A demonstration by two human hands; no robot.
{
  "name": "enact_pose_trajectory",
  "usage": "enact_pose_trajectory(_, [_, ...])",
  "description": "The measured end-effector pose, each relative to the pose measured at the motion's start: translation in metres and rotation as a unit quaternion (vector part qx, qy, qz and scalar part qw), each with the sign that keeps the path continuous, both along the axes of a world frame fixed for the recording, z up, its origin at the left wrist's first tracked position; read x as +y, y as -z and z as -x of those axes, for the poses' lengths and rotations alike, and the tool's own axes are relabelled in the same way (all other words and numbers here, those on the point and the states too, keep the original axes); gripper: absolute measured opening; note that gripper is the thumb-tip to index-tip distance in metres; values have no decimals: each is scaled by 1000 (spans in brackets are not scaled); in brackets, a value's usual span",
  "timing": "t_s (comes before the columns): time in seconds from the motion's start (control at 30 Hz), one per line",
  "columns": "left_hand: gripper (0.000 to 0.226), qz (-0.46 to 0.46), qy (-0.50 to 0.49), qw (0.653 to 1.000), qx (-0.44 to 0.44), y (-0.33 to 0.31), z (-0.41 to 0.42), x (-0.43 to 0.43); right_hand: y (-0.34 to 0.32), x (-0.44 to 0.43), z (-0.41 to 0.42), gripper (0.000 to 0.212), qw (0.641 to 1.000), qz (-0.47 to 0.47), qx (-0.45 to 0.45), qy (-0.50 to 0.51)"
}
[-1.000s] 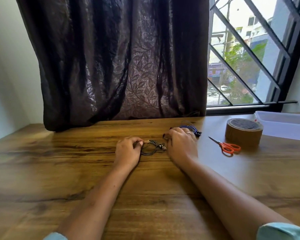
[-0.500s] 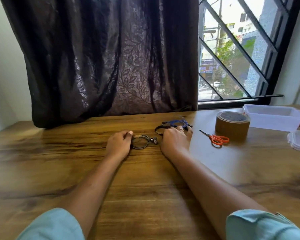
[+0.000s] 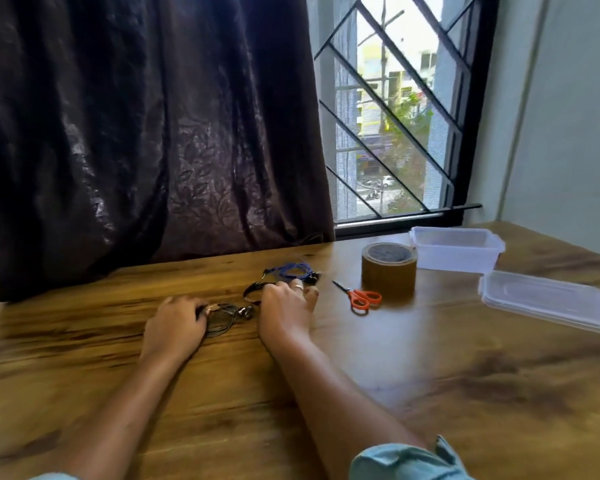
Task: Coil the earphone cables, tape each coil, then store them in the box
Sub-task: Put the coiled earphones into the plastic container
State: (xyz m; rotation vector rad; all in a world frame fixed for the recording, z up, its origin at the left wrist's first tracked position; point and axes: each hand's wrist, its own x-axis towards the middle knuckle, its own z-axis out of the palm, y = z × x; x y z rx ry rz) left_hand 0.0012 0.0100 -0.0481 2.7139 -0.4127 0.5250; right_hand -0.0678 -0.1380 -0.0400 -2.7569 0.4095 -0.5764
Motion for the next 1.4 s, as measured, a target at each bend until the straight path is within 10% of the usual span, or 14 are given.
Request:
enact_pose_trajectory(0.33, [33,36,-30,997,-68,1,9,-1,7,-21,16,31,996,-16,-74,-48])
enact_pose_trajectory(0.5, [28,72,29,979,-190,-7,40,-47,-14,-111,40,22,968,49,-225,104])
enact_pose_trajectory(0.97, [26,54,232,962,-133,-28,115,-254,-8,-293,84,46,951,151,-10,271])
enact_pose_trajectory(1.4, [51,300,149,940,-65,-30,100,-212,-49,-242,94,32,903,189,-302,241])
